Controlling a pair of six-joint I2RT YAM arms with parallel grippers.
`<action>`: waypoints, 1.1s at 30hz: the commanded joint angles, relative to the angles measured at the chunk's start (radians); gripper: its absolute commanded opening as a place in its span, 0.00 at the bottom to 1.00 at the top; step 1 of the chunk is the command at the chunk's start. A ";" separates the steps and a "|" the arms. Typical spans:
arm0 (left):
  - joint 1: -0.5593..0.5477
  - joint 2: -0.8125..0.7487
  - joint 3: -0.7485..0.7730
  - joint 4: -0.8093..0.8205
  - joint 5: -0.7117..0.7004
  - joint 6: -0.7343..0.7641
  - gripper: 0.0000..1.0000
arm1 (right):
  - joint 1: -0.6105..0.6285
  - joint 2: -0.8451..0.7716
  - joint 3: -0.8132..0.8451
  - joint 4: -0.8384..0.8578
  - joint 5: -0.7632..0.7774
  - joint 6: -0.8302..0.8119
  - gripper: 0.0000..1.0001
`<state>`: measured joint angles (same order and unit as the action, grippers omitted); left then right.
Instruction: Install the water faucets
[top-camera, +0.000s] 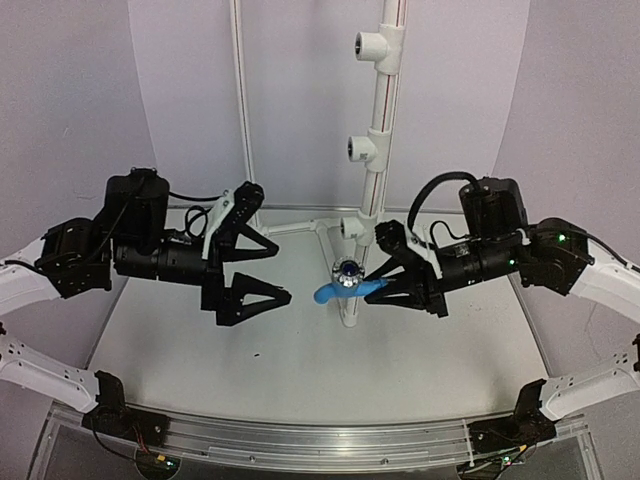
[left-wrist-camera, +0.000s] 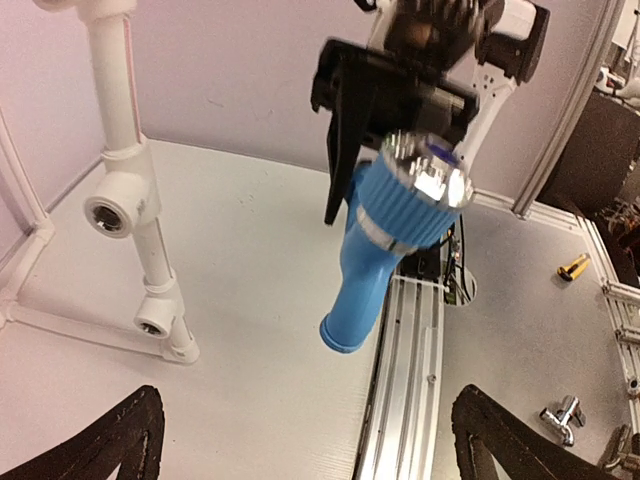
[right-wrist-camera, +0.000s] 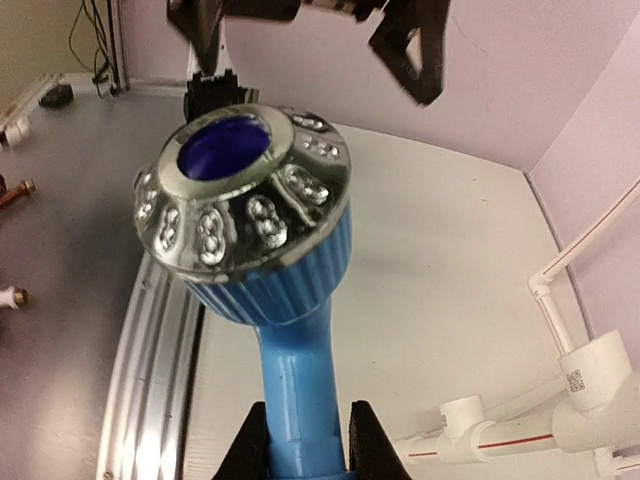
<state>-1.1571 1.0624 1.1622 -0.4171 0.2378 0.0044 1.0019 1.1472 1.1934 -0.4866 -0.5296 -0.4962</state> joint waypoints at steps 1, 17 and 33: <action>-0.043 0.108 0.021 -0.014 0.083 0.109 1.00 | -0.019 -0.007 0.011 0.118 -0.232 0.280 0.00; -0.125 0.104 0.019 0.196 0.073 0.124 0.73 | -0.023 0.030 -0.002 0.133 -0.300 0.346 0.00; -0.126 0.145 0.018 0.298 0.065 0.087 0.39 | -0.023 0.079 0.044 0.162 -0.329 0.401 0.00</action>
<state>-1.2804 1.2246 1.1887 -0.2366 0.3105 0.1074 0.9821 1.2180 1.1910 -0.3992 -0.8263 -0.1277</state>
